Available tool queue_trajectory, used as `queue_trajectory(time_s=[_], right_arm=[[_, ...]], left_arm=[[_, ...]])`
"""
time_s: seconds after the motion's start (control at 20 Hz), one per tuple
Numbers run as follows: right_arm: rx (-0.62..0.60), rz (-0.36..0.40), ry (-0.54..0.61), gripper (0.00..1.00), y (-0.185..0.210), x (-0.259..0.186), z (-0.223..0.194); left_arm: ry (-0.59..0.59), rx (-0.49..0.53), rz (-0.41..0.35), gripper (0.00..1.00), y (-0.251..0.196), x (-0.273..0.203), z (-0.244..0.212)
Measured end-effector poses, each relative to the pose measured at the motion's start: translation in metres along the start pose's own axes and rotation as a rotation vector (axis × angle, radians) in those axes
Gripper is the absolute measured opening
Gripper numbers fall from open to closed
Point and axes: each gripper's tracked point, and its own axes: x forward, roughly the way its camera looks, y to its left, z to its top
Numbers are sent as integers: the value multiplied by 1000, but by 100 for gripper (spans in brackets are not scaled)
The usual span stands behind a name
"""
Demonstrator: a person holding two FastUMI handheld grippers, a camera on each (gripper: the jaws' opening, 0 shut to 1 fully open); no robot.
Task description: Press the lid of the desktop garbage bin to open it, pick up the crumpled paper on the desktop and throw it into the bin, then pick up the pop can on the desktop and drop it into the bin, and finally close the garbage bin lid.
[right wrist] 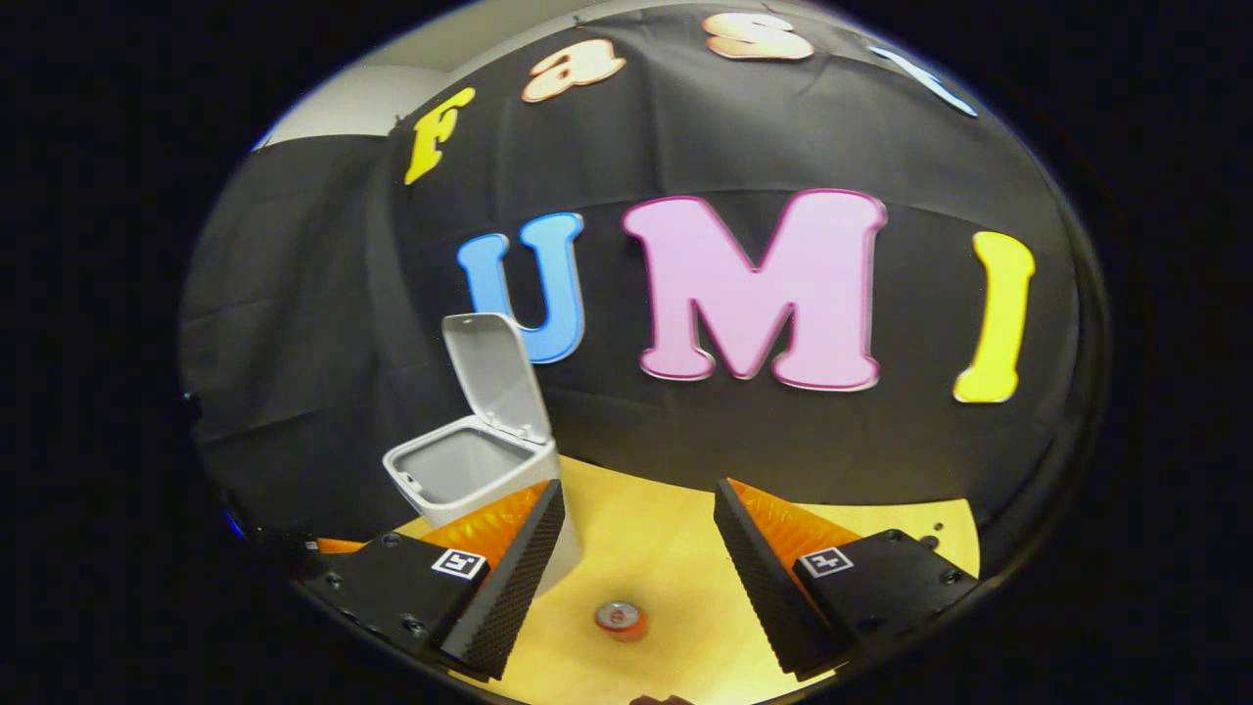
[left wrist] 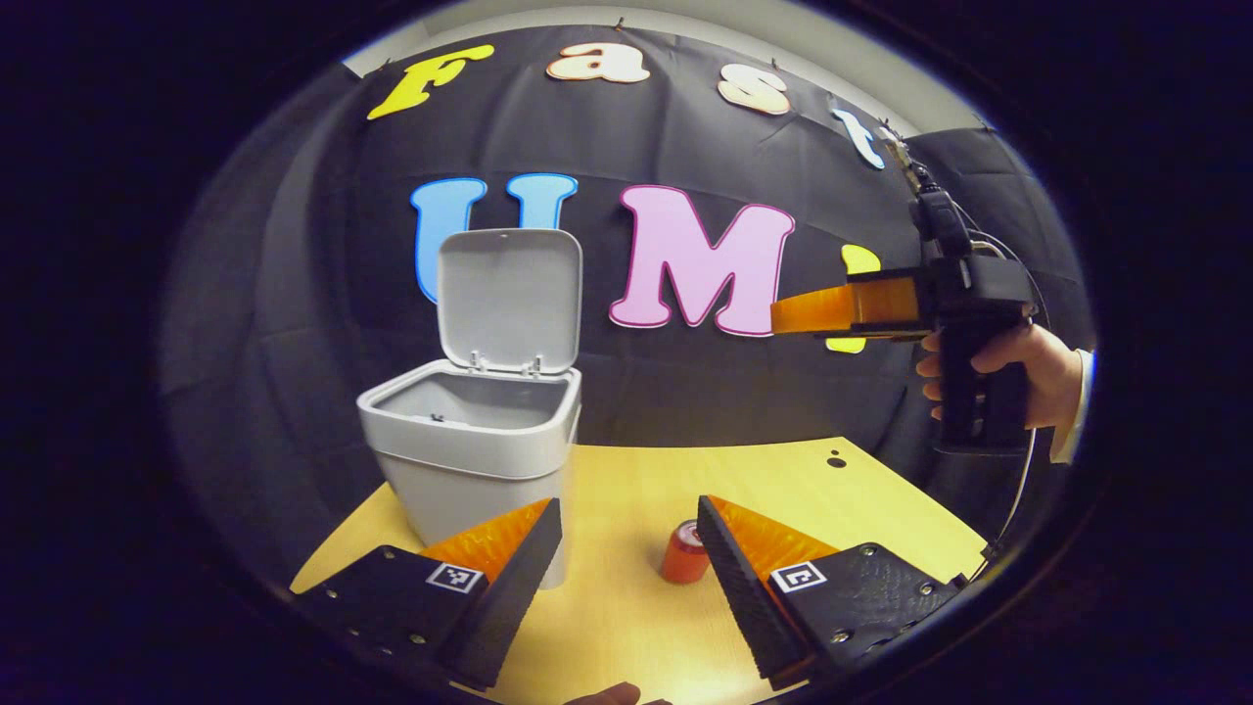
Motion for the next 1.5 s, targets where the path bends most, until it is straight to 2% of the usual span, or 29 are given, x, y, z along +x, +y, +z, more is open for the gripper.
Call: queue_trajectory(time_s=[0.25, 0.5, 0.8, 1.5], right_arm=[[11, -128, 39, 99, -81, -41, -25], [38, -178, 80, 98, -120, -58, -45], [35, -172, 109, 98, -136, -53, -56], [39, -124, 172, 99, -131, -23, -76]], left_arm=[[3, 30, -75, 92, -53, 58, -43], [30, 40, -55, 92, -67, 104, -71], [89, 19, 19, 92, -55, 138, -103], [176, 16, 15, 92, -59, 174, -144]])
